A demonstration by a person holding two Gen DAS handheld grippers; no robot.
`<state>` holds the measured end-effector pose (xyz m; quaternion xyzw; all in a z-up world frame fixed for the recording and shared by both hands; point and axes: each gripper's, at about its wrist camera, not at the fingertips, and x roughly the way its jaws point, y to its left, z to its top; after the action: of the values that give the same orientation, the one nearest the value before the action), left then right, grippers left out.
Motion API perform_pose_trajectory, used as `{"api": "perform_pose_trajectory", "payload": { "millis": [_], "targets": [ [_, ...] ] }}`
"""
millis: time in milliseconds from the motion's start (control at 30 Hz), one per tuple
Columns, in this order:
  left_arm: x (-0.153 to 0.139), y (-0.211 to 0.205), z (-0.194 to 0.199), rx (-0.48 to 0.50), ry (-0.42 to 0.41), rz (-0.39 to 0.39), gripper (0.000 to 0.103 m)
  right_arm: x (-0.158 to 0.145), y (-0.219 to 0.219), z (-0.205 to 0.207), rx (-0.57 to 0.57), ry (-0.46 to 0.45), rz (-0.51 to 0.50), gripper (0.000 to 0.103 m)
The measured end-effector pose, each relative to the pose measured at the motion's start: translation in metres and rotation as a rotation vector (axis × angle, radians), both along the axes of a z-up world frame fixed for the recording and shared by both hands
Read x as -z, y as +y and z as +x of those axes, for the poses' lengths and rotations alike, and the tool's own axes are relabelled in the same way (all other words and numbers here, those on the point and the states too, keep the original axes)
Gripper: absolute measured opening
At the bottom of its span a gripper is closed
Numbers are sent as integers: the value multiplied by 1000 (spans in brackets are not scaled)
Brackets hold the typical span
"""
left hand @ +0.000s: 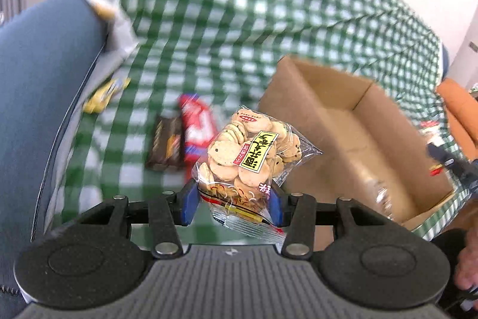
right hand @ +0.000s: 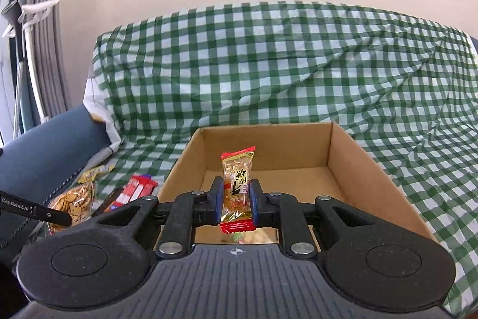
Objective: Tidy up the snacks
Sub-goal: 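Carry the cookie bag and candy to the box and release them inside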
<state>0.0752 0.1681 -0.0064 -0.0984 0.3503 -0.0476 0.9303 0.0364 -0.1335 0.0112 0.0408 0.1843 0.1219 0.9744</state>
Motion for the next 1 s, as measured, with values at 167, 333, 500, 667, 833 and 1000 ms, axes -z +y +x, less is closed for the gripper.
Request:
{"api": "perform_pose_trajectory", "payload": {
  "millis": [167,333,500,667,833,1000],
  "targets": [
    [-36,-34,7,34,-88,-16,52,0,-3,5,29,-18,6,19],
    [-66,-79,17,88,-162,-20,52,0,-15,11,86,-31,41,19],
    [-81,-123,30,142,-185,-3,52,2,-34,18,200,-43,83,19],
    [-83,-157,45,188,-169,19,52,9,-49,27,256,-5,136,19],
    [-83,-183,58,214,-162,29,52,12,-53,32,257,15,135,19],
    [-83,-204,63,240,-173,58,52,12,-57,34,260,19,143,19]
  ]
}}
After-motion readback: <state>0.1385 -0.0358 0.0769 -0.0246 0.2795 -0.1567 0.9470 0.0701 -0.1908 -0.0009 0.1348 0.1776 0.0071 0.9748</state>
